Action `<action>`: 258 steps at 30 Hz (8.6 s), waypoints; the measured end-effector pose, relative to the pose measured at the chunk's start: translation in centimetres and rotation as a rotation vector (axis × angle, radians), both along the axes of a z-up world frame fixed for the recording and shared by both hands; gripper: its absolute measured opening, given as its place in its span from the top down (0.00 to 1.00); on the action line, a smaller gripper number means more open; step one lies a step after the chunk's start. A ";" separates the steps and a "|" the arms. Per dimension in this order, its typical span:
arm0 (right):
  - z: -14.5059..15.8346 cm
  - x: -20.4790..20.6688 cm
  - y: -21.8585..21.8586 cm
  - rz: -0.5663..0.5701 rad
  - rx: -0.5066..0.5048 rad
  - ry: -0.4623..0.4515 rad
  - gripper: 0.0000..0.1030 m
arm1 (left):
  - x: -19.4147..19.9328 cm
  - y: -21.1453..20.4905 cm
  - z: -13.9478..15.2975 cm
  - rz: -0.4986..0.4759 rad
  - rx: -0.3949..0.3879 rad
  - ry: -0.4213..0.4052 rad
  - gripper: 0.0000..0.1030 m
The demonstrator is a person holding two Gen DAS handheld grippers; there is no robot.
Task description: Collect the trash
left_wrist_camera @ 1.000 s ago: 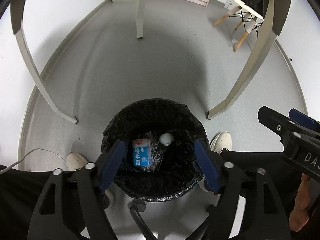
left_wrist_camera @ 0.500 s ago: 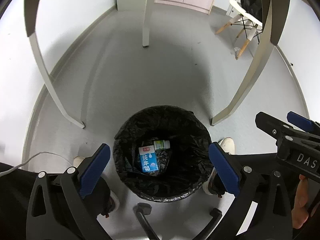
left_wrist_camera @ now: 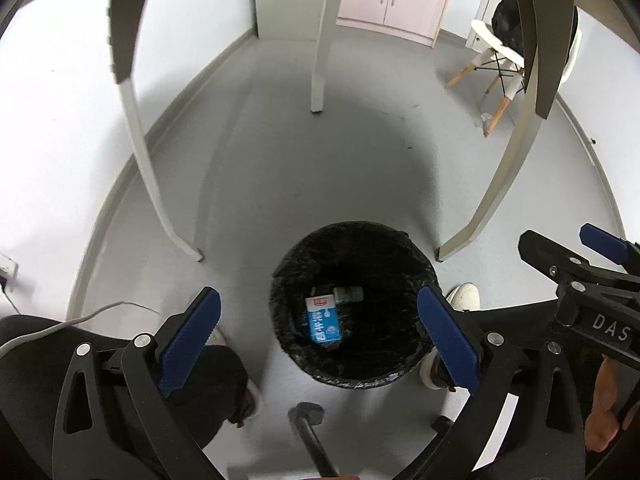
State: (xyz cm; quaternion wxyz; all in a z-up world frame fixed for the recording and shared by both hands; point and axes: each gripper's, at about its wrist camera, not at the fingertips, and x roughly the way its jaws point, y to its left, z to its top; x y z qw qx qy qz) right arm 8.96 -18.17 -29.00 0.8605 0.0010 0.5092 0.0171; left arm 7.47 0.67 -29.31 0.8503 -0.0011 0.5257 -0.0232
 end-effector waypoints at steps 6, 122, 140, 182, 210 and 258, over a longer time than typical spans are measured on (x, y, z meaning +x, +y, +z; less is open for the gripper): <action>2.9 -2.1 0.1 -0.012 0.003 -0.041 0.08 | -1.5 1.3 2.8 0.028 0.005 -0.030 0.06; 30.8 8.5 2.3 0.078 0.044 -0.298 0.74 | 6.2 4.4 26.1 0.073 -0.038 -0.210 0.55; 32.8 4.2 2.1 0.059 0.008 -0.374 0.80 | 3.3 4.5 27.6 0.086 -0.045 -0.248 0.55; 33.5 -17.1 0.6 0.096 0.084 -0.475 0.81 | -13.0 0.3 27.5 -0.002 -0.020 -0.319 0.55; 21.4 -20.7 0.8 0.075 0.086 -0.317 0.81 | -16.4 -1.3 18.5 -0.025 -0.007 -0.216 0.55; -1.7 -0.9 5.1 0.083 0.083 0.135 0.81 | -1.2 2.9 0.7 0.065 -0.048 0.024 0.55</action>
